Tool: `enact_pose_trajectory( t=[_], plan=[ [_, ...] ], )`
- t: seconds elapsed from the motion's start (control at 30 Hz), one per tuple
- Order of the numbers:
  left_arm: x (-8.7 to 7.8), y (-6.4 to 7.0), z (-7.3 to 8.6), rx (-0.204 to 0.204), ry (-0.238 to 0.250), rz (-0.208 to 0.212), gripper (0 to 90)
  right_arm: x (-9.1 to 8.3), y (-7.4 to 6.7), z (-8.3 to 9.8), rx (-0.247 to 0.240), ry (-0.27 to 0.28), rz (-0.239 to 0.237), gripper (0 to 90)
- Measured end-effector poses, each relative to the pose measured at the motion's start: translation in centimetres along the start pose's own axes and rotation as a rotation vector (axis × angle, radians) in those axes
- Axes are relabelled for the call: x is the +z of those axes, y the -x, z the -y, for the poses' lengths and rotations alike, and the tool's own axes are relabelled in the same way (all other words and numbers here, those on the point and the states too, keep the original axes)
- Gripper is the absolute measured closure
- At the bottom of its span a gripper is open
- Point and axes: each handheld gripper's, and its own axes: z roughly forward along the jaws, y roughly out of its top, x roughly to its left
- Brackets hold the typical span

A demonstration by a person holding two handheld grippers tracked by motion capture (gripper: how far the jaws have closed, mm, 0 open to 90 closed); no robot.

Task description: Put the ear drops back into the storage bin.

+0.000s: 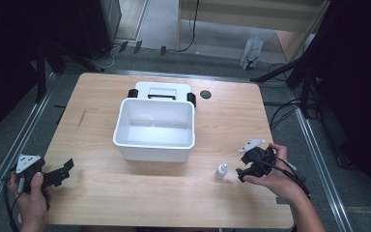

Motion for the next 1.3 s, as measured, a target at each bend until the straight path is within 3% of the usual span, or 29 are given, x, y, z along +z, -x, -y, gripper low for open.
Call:
enact_pose_trajectory(
  t=[0.07,0.1,0.17,0.2,0.27,0.37,0.5,0.6,0.77,1.1,1.3],
  plan=[
    [0.0,0.0,0.0,-0.001,0.0,0.0,0.2,-0.1,-0.2,-0.6,-0.044,-0.052,-0.017,15.1],
    [0.0,0.0,0.0,-0.001,-0.001,0.0,0.2,-0.1,-0.2,-0.6,-0.044,-0.052,-0.017,15.1],
    [0.0,0.0,0.0,0.0,-0.002,0.001,0.2,0.0,-0.4,-1.4,-0.09,-0.127,-0.044,18.9],
    [0.0,0.0,0.0,0.0,-0.003,0.001,0.2,0.0,-0.4,-1.4,-0.09,-0.127,-0.044,18.9],
    [0.0,0.0,0.0,0.002,-0.005,0.001,0.2,-0.1,-0.6,-2.0,-0.136,-0.171,-0.094,27.4],
    [0.0,0.0,0.0,0.001,-0.005,0.002,0.2,-0.5,-0.9,-2.7,-0.161,-0.174,-0.151,34.9],
    [0.0,0.0,0.0,0.002,-0.004,0.0,0.2,-1.1,-1.4,-3.8,-0.148,-0.17,-0.173,47.7],
    [0.0,0.0,0.0,0.002,-0.004,0.0,0.2,-1.4,-2.1,-4.4,-0.177,-0.173,-0.197,49.5],
    [0.0,0.0,0.0,0.0,-0.006,0.003,0.2,-1.4,-2.9,-4.9,-0.206,-0.174,-0.19,54.4],
    [0.1,-0.1,0.0,-0.006,-0.006,0.006,0.2,-1.1,-3.3,-6.2,-0.193,-0.183,-0.275,64.8],
    [0.1,-0.1,0.0,-0.007,-0.005,0.006,0.2,-0.6,-3.2,-6.5,-0.172,-0.192,-0.278,69.2]
  ],
)
